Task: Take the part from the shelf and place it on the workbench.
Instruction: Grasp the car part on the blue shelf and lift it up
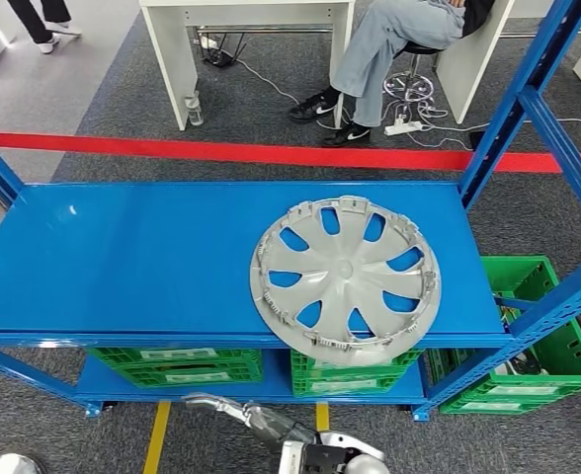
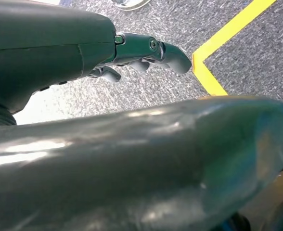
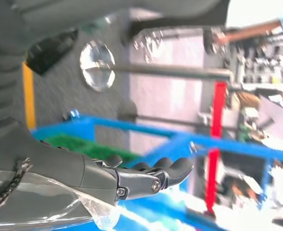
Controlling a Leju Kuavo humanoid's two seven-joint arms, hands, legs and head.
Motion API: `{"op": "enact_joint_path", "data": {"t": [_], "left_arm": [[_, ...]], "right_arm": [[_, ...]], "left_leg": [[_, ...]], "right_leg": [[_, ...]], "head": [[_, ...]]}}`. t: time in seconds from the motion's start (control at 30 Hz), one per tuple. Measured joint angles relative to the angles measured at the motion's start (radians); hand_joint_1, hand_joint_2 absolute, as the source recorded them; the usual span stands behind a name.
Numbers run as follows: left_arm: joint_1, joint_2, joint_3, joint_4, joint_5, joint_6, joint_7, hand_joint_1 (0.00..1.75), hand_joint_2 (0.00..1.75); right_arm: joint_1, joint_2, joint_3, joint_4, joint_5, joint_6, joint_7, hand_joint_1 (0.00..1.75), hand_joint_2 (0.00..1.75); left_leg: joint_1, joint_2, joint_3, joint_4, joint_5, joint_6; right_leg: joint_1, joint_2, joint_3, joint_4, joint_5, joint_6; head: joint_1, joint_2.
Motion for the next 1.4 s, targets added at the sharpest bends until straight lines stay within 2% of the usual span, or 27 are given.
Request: {"op": "enact_joint_path", "data": {"t": [0.1, 0.27, 0.37, 0.53, 0.7, 0.77, 0.87, 1.07, 1.4], "left_arm": [[0.000, -0.002, 0.007, 0.001, 0.009, 0.006, -0.002, 0.00, 0.00], [0.000, -0.005, 0.018, 0.001, 0.015, 0.012, -0.002, 0.00, 0.00], [0.001, -0.006, 0.024, 0.002, 0.022, 0.016, -0.002, 0.00, 0.00], [0.002, -0.010, 0.036, 0.005, 0.033, 0.032, -0.003, 0.00, 0.00], [0.002, -0.015, 0.044, 0.009, 0.033, 0.048, -0.018, 0.00, 0.00], [0.002, -0.016, 0.044, 0.009, 0.032, 0.054, -0.020, 0.00, 0.00], [0.002, -0.018, 0.044, 0.009, 0.031, 0.058, -0.020, 0.00, 0.00], [0.002, -0.022, 0.044, 0.009, 0.021, 0.058, -0.017, 0.00, 0.00], [0.001, -0.023, 0.044, 0.009, 0.014, 0.064, -0.027, 0.00, 0.00]], "right_arm": [[0.008, 0.000, -0.015, -0.059, 0.026, -0.069, -0.001, 0.00, 1.75], [0.017, 0.000, -0.030, -0.135, 0.053, -0.125, -0.007, 0.00, 1.75], [0.023, -0.002, -0.037, -0.184, 0.109, -0.223, -0.009, 0.00, 1.75], [0.017, -0.022, -0.038, -0.251, 0.285, -0.498, 0.007, 0.00, 1.75], [0.015, -0.040, -0.024, -0.259, 0.649, -0.863, 0.099, 0.00, 1.75], [0.014, -0.045, -0.022, -0.253, 0.790, -0.958, 0.148, 0.00, 1.75], [0.014, -0.047, -0.025, -0.242, 0.897, -0.986, 0.181, 0.00, 1.75], [0.034, -0.047, -0.061, -0.217, 1.022, -0.988, 0.187, 0.00, 1.75], [0.033, -0.086, 0.003, -0.135, 0.957, -0.982, 0.246, 0.00, 1.75]], "left_leg": [[0.000, 0.000, 0.000, 0.000, 0.000, 0.000], [0.000, 0.000, 0.000, 0.000, 0.000, 0.000], [0.000, 0.000, 0.000, 0.000, 0.000, 0.000], [0.000, 0.000, 0.000, 0.000, 0.000, 0.000], [0.000, 0.000, 0.000, 0.000, 0.000, 0.000], [0.000, 0.000, 0.000, 0.000, 0.000, 0.000], [0.000, 0.000, 0.000, 0.000, 0.000, 0.000], [0.000, 0.000, 0.000, 0.000, 0.000, 0.000], [0.000, 0.000, 0.000, 0.000, 0.000, 0.000]], "right_leg": [[0.000, 0.000, 0.000, 0.000, 0.000, 0.000], [0.000, 0.000, 0.000, 0.000, 0.000, 0.000], [0.000, 0.000, 0.000, 0.000, 0.000, 0.000], [0.000, 0.000, 0.000, 0.000, 0.000, 0.000], [0.000, 0.000, 0.000, 0.000, 0.000, 0.000], [0.000, 0.000, 0.000, 0.000, 0.000, 0.000], [0.000, 0.000, 0.000, 0.000, 0.000, 0.000], [0.000, 0.000, 0.000, 0.000, 0.000, 0.000], [0.000, 0.000, 0.000, 0.000, 0.000, 0.000]], "head": [[0.000, 0.000], [0.000, 0.000], [0.000, 0.000], [0.000, 0.000], [0.000, 0.000], [0.000, 0.000], [0.000, 0.000], [0.000, 0.000], [0.000, 0.000]]}}
